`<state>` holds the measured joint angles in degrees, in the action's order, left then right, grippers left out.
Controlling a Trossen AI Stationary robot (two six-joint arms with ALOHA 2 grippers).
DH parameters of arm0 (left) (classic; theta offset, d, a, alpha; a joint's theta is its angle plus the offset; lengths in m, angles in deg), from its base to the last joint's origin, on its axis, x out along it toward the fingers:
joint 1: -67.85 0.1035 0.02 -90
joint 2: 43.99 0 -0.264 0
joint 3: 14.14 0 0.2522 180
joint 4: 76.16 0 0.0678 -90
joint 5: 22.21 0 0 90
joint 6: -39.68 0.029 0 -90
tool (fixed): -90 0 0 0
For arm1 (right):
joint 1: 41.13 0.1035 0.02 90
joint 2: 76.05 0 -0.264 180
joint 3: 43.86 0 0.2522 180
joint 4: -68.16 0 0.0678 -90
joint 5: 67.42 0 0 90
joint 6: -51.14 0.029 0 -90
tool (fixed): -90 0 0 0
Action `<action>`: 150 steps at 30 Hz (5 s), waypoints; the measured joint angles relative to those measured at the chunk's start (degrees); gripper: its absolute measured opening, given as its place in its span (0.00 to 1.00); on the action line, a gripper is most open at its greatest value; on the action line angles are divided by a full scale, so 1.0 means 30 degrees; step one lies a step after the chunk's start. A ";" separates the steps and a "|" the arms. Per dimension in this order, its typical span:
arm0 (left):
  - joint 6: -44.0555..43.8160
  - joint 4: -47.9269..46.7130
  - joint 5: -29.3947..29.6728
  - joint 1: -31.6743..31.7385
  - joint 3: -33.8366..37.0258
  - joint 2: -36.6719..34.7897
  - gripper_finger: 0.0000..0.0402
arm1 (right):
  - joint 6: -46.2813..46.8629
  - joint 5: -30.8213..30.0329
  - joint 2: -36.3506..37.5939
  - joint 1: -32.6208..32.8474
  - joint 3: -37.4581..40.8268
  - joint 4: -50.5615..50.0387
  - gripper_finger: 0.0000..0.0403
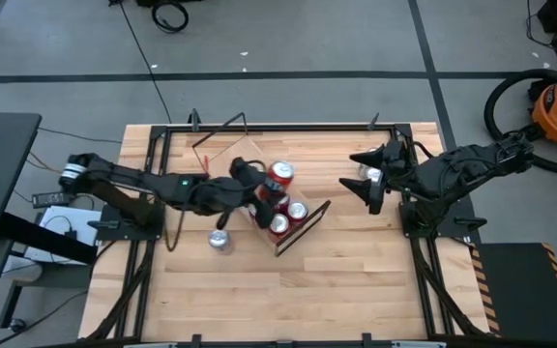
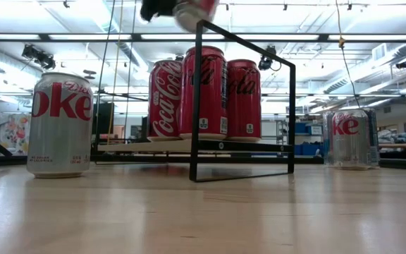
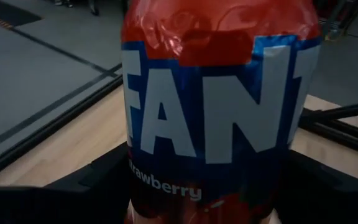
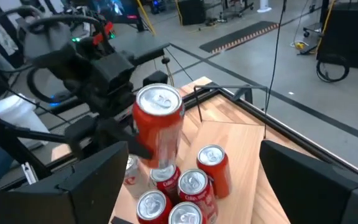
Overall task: Place canned beverage on shelf
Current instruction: Put the orange soda can on the shelf aligned with the other orange soda can
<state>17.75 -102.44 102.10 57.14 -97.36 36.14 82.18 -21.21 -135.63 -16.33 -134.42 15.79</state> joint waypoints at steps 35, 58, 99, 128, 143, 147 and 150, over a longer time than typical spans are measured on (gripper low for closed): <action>0.1336 1.3210 0.2242 -0.0184 1.6825 -0.6748 0.76 | 0.4471 -0.0402 -0.0138 -0.0001 0.0022 -0.2615 0.92; 0.5099 2.2044 -0.1438 0.3084 2.0600 -0.3544 0.76 | 0.6115 -0.0546 -0.0138 -0.1271 0.0022 -0.3585 0.92; 0.3534 2.8690 -0.3031 0.3400 2.0199 0.4169 0.83 | 0.6661 0.0146 -0.0138 -0.1312 0.0022 -0.3328 0.92; 0.3557 2.5879 -0.3330 0.3371 2.0243 0.1858 0.89 | 0.7288 0.1253 -0.0261 -0.1312 0.0022 -0.3324 0.92; 0.3550 2.3058 -0.3395 0.3371 2.0243 -0.2205 0.89 | 0.7186 0.1486 -0.0379 -0.1312 0.0022 -0.3286 0.92; 0.3512 2.3091 -0.3388 0.3371 2.0243 -0.3243 0.89 | 0.7179 0.1486 -0.0379 -0.1312 0.0022 -0.3144 0.92; 0.3512 2.3092 -0.3388 0.3371 2.0243 -0.3812 0.89 | 0.7179 0.1486 -0.0379 -0.1312 0.0022 -0.3126 0.92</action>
<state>28.28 -33.17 91.93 67.25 -36.63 24.71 103.71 -16.75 -136.76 -20.27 -134.35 6.41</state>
